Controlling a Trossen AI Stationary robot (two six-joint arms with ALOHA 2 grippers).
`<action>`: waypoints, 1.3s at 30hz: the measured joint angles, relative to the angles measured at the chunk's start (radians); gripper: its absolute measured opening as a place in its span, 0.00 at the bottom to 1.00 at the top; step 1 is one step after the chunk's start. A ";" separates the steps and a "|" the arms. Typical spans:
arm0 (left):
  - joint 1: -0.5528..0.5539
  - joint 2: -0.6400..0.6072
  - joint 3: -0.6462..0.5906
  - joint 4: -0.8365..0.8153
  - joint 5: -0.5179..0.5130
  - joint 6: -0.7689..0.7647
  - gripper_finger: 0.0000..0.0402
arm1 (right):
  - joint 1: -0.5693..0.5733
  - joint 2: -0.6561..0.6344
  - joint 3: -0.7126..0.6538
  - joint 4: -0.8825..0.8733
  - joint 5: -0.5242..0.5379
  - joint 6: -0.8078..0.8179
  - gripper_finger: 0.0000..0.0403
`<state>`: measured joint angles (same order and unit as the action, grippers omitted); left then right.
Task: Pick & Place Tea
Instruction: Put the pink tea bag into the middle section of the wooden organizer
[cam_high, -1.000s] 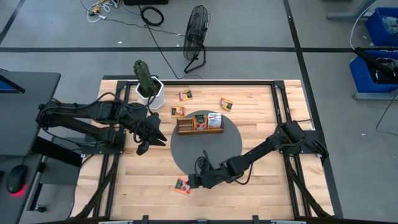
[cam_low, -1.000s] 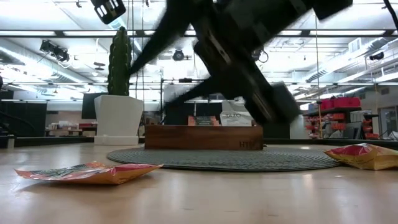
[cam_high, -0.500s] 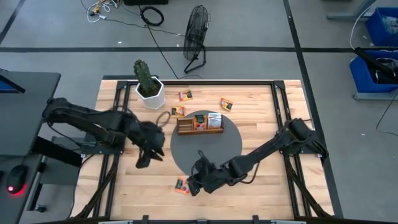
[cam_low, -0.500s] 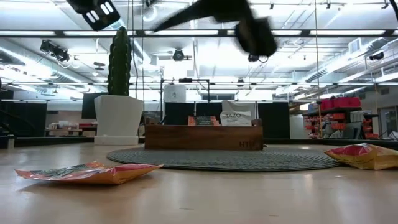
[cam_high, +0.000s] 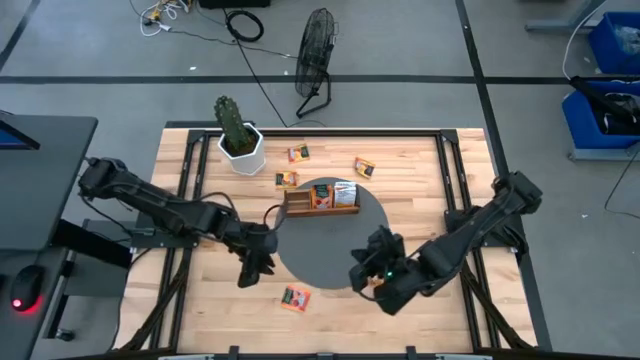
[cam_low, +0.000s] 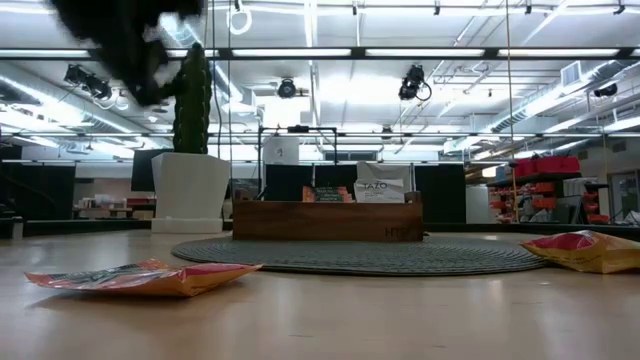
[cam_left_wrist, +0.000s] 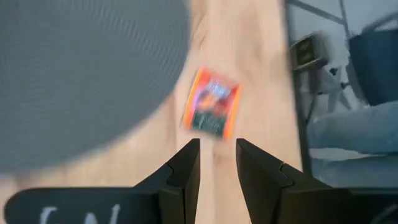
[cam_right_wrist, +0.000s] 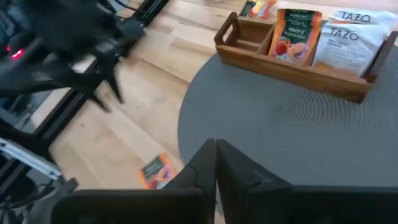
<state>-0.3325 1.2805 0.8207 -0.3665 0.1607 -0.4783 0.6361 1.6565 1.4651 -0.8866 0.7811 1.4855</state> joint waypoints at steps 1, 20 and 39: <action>-0.003 -0.001 -0.046 0.048 0.021 -0.048 0.26 | 0.007 -0.010 0.000 -0.010 0.000 0.009 0.03; -0.036 0.183 -0.402 0.759 0.046 -0.749 0.30 | 0.032 -0.026 -0.001 -0.092 -0.013 -0.013 0.04; -0.070 0.369 -0.329 0.862 -0.004 -0.819 0.60 | 0.033 -0.026 -0.001 -0.108 -0.038 -0.032 0.04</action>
<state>-0.4028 1.6498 0.4921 0.4951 0.1571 -1.2969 0.6693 1.6306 1.4643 -0.9947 0.7433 1.4532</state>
